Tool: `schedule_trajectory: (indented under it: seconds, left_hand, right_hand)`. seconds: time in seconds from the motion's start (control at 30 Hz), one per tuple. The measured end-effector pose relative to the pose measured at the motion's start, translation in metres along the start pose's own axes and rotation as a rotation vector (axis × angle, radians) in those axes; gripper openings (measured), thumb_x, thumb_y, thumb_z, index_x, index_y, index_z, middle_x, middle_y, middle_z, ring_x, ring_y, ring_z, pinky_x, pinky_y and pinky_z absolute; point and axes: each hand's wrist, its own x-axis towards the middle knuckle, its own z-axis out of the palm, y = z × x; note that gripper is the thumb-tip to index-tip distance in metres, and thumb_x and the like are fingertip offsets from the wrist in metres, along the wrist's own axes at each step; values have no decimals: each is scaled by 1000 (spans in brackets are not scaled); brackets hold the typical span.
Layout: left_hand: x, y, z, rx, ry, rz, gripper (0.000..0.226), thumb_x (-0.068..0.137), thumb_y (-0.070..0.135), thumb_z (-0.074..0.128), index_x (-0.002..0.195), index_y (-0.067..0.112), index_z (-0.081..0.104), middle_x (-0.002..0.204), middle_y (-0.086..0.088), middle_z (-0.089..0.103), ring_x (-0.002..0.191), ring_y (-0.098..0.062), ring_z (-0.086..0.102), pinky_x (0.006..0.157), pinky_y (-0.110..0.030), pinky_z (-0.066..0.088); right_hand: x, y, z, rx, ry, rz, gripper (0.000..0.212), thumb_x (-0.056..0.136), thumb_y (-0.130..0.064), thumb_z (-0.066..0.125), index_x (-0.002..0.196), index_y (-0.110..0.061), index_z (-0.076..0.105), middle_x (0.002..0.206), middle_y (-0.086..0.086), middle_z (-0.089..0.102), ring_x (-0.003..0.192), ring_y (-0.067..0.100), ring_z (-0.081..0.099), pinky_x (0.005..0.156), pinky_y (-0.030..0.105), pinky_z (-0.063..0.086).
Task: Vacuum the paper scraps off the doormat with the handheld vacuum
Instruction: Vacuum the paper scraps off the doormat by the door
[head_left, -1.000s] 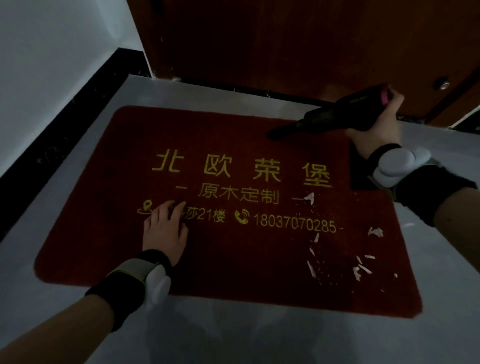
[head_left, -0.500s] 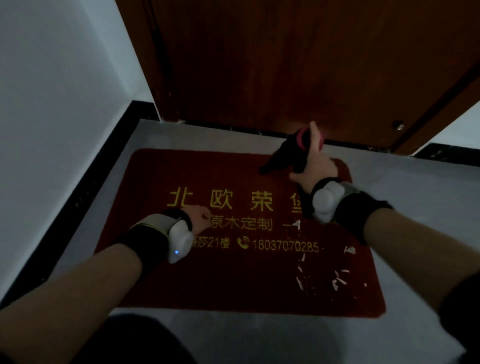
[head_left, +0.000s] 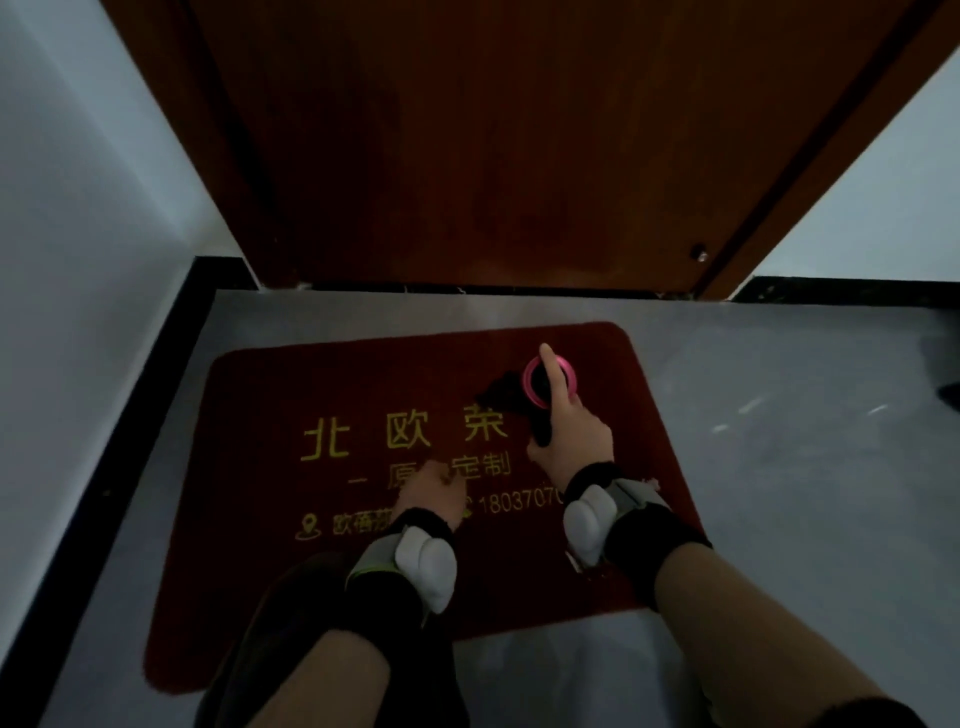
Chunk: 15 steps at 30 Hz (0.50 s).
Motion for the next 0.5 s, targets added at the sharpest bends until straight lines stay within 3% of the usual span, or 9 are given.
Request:
schedule_trajectory:
  seconds: [0.13, 0.27, 0.37, 0.5]
  left_hand:
    - [18, -15, 39, 95, -93, -104, 44, 96, 36, 41, 140, 30, 38, 145, -9, 36, 129, -33, 39, 106, -44, 38]
    - [30, -23, 74, 315, -192, -156, 76, 92, 49, 49, 149, 35, 1, 158, -10, -8, 144, -38, 1, 116, -48, 17]
    - [29, -41, 99, 391, -159, -179, 98, 83, 52, 62, 145, 43, -14, 152, -4, -32, 141, -41, -19, 109, -64, 20]
    - [36, -42, 115, 441, -123, -223, 110, 77, 48, 71, 141, 48, -20, 148, -3, -40, 139, -40, -25, 100, -73, 25]
  right_hand:
    - [16, 27, -10, -19, -25, -76, 119, 80, -16, 67, 128, -56, -34, 103, 7, 58, 65, 19, 55, 56, 30, 48]
    - [42, 53, -34, -66, -89, -149, 117, 79, -17, 71, 137, -50, -25, 88, 4, 56, 61, 18, 50, 55, 28, 41]
    - [52, 63, -43, -152, -57, -239, 114, 82, -18, 69, 130, -51, -29, 81, 3, 51, 60, 19, 49, 53, 30, 43]
    - [60, 90, -62, -243, -74, -276, 114, 82, -17, 68, 131, -56, -28, 94, 5, 48, 75, 25, 54, 60, 33, 47]
